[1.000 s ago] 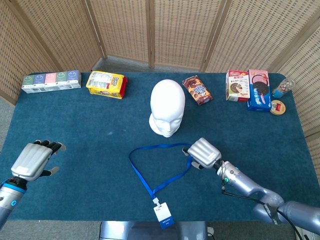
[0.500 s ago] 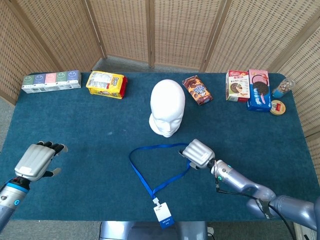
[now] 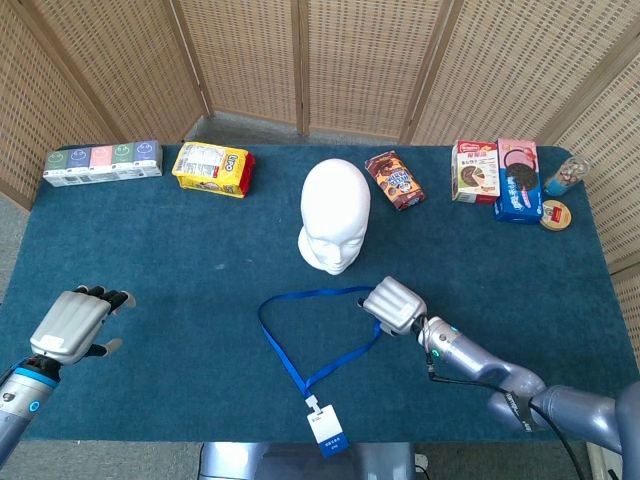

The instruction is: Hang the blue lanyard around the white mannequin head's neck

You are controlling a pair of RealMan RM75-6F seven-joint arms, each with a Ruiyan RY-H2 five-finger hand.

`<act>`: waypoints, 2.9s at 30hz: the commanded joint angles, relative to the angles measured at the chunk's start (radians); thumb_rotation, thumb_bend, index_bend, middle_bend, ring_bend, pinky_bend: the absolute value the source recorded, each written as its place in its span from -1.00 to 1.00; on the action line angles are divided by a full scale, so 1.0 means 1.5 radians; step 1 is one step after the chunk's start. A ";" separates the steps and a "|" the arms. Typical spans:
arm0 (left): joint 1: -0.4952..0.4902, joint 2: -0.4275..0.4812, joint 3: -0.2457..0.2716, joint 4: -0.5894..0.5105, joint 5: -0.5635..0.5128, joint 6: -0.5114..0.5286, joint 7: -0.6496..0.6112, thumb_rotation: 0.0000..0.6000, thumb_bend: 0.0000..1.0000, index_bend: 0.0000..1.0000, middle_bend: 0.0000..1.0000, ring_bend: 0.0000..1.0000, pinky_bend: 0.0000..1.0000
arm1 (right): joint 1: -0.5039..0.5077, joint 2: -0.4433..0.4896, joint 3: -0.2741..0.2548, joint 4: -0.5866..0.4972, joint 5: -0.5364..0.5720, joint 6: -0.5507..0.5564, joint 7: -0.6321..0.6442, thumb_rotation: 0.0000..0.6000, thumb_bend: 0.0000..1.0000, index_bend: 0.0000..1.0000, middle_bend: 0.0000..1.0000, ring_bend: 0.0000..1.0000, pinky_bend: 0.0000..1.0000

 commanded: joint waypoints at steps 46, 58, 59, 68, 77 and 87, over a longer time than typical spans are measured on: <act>-0.005 -0.004 0.012 0.006 0.011 0.004 -0.017 0.99 -0.65 -0.30 -0.04 -0.14 -0.14 | 0.029 0.003 -0.010 -0.030 0.114 -0.034 -0.131 0.84 -0.32 -0.07 0.96 1.00 1.00; -0.002 -0.005 0.017 0.016 0.015 0.003 -0.029 0.98 -0.65 -0.30 -0.05 -0.14 -0.14 | 0.034 0.000 -0.018 -0.028 0.131 -0.037 -0.163 0.83 -0.32 -0.06 0.96 1.00 1.00; -0.002 -0.005 0.017 0.016 0.015 0.003 -0.030 0.99 -0.65 -0.30 -0.05 -0.14 -0.14 | 0.034 0.001 -0.019 -0.028 0.132 -0.037 -0.165 0.83 -0.32 -0.06 0.96 1.00 1.00; -0.004 -0.007 0.017 0.017 0.019 0.003 -0.033 0.98 -0.65 -0.30 -0.04 -0.14 -0.14 | 0.031 0.008 -0.026 -0.037 0.146 -0.032 -0.187 0.83 -0.31 -0.04 0.96 1.00 1.00; -0.004 -0.007 0.018 0.018 0.020 0.003 -0.036 0.99 -0.65 -0.30 -0.05 -0.13 -0.14 | 0.028 0.010 -0.029 -0.043 0.150 -0.022 -0.189 0.83 -0.30 0.04 0.96 1.00 1.00; -0.001 -0.002 0.021 0.016 0.019 0.004 -0.038 0.99 -0.65 -0.30 -0.04 -0.14 -0.14 | 0.040 -0.004 -0.018 -0.027 0.147 -0.024 -0.179 0.82 -0.30 0.02 0.96 1.00 1.00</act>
